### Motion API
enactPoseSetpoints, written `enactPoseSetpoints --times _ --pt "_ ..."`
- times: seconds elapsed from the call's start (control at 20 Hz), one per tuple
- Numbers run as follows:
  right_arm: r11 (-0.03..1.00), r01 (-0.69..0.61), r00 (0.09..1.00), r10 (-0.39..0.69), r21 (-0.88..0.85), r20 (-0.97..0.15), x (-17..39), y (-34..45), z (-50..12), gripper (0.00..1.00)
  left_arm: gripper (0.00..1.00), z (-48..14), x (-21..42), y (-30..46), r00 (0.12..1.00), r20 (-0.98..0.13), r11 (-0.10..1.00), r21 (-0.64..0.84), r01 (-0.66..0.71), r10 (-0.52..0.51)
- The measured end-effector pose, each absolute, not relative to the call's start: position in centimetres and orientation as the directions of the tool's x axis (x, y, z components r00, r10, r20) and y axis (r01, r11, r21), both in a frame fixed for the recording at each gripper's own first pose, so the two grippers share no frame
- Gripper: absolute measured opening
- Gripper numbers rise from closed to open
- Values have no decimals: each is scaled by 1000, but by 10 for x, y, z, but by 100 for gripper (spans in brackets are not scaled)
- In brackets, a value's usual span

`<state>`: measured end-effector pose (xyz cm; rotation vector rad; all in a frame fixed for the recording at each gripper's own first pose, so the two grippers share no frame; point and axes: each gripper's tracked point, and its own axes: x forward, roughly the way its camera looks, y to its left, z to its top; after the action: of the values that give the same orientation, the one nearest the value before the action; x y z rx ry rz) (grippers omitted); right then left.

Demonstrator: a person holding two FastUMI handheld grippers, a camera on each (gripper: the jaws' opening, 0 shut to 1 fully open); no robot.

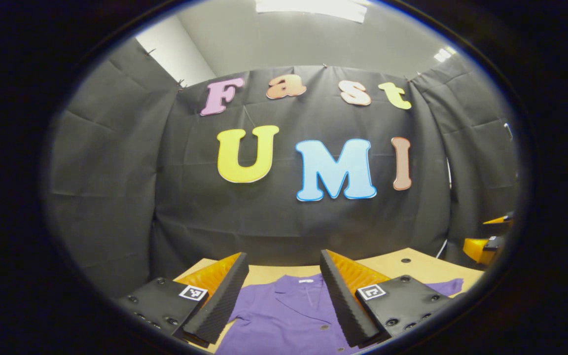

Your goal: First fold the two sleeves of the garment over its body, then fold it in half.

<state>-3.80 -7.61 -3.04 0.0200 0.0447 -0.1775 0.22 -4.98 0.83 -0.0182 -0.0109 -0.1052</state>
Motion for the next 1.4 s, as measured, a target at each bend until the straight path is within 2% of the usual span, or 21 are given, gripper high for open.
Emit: enactPoseSetpoints --times 0.25,0.55,1.0,1.4 --pt "963 267 961 -265 21 -81 -43 -118 -52 94 92 10 9 -69 993 5 993 -16 119 -119" --pt "940 341 924 -331 17 -192 -42 -164 -107 95 92 11 2 -85 993 -14 993 -7 115 -115" --pt "908 407 855 -339 102 -393 -33 -200 -195 95 92 20 -1 -107 995 -36 996 2 91 -91" --pt "860 477 767 -307 181 -564 -18 -210 -268 95 92 16 0 -88 998 -64 1000 4 26 -26"
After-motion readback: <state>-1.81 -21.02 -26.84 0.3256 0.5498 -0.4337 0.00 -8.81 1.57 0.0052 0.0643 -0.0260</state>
